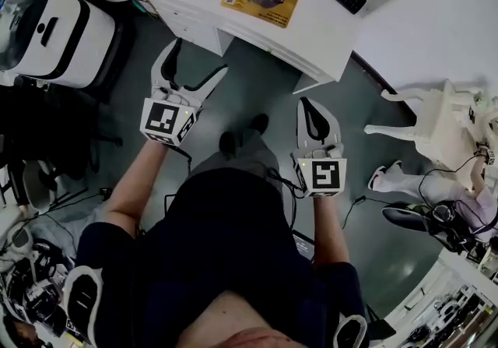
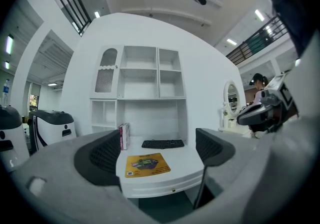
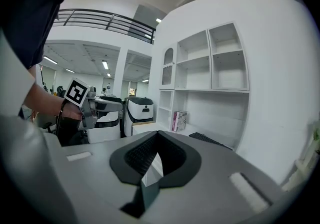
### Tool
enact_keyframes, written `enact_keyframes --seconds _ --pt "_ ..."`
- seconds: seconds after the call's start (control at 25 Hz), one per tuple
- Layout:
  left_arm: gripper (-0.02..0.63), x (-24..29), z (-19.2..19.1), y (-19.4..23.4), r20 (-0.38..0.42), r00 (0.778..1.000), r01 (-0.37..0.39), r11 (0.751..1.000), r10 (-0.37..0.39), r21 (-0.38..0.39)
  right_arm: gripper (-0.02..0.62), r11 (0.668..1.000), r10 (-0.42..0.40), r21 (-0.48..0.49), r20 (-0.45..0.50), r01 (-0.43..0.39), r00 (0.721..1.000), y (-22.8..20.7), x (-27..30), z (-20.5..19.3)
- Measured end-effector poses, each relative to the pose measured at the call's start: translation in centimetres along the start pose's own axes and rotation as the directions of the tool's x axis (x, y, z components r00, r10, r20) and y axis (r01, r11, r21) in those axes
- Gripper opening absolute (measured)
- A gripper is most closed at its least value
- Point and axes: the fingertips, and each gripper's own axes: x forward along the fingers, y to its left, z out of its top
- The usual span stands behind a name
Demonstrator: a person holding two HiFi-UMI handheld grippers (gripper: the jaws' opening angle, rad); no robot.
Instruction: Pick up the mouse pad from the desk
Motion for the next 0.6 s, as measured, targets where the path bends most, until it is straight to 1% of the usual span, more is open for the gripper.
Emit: enact_keyframes --seconds 0.16,0.32,0.52,0.6 --pt "0.482 4.3 -1.0 2.0 -0.023 1.0 -0.014 0.999 0.014 -0.039 0.0 1.0 0.027 0.002 0.002 -0.027 1.0 -2.5 3.6 -0.1" --pt "0.482 9.3 -2.3 4.2 -0.054 0.998 -0.036 0.994 0.03 -0.107 0.0 0.998 0.055 0.014 0.0 -0.055 0.999 -5.9 7.4 0.1" --pt "0.482 15.6 -5.3 6.6 -0.104 0.993 -0.067 0.979 0.048 -0.192 0.0 0.994 0.107 0.006 -0.008 -0.107 0.994 -9.7 11.5 -0.1" --pt "0.482 17.4 -6.9 7.3 -0.127 0.991 -0.073 0.964 0.041 -0.255 0.0 0.991 0.132 0.0 -0.01 -0.132 0.991 -10.7 12.6 -0.1"
